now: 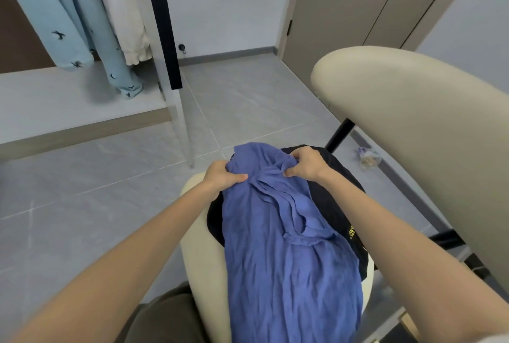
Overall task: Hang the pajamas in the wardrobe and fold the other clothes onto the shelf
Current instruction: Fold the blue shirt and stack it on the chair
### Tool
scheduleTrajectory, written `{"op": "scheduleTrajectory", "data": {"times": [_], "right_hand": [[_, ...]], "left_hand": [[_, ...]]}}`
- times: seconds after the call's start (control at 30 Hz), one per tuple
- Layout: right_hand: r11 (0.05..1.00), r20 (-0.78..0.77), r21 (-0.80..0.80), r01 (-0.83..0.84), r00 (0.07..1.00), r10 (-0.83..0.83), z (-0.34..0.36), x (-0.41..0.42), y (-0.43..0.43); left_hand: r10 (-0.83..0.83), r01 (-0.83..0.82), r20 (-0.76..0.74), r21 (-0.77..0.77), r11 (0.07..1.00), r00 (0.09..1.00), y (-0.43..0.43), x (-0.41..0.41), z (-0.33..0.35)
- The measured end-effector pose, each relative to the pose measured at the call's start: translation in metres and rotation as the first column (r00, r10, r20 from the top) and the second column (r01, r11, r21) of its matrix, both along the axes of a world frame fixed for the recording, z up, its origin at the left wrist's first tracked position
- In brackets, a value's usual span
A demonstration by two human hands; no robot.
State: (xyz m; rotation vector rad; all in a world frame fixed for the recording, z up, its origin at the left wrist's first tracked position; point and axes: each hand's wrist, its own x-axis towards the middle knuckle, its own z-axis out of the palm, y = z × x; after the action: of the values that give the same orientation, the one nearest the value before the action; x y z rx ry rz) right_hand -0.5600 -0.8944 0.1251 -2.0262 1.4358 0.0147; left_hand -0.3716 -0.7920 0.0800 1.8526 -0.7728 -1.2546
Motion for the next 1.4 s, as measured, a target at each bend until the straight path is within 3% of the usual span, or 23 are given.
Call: {"op": "scheduleTrajectory", "data": {"times": [0.27,0.5,0.67,0.83,1.07,1.2,1.33,1.4], "right_hand": [[0.999,0.243,-0.035,-0.039,0.969,0.047,0.024,-0.011,0.028],[0.996,0.42,-0.09,-0.017,0.906,0.053,0.042,-0.036,0.053],[0.99,0.421,-0.143,-0.017,0.904,0.076,0.038,-0.066,0.083],[0.988,0.341,-0.111,-0.103,0.93,0.135,0.026,-0.101,0.122],[0.931,0.016,-0.154,-0.332,0.941,0.338,0.008,-0.135,0.156],[0.917,-0.06,-0.195,-0.348,0.938,0.343,0.005,-0.142,0.168],[0.916,-0.073,-0.21,-0.341,0.94,0.333,0.006,-0.143,0.176],[0.914,-0.116,-0.202,-0.351,0.936,0.334,0.005,-0.144,0.179]], "left_hand": [[0.033,-0.046,-0.239,-0.048,0.998,0.97,0.02,-0.008,0.028],[-0.013,-0.013,-0.124,-0.206,0.978,0.992,0.043,-0.015,0.038],[-0.183,0.192,0.058,-0.301,0.934,0.981,0.076,-0.028,0.048],[-0.412,0.438,0.154,-0.221,0.871,0.898,0.112,-0.053,0.046],[-0.623,0.673,0.287,-0.123,0.729,0.728,0.148,-0.082,0.02],[-0.636,0.72,0.393,-0.104,0.686,0.664,0.159,-0.09,0.011],[-0.589,0.706,0.437,-0.171,0.687,0.68,0.165,-0.098,0.012],[-0.657,0.769,0.463,-0.089,0.634,0.595,0.168,-0.103,0.01]]}}
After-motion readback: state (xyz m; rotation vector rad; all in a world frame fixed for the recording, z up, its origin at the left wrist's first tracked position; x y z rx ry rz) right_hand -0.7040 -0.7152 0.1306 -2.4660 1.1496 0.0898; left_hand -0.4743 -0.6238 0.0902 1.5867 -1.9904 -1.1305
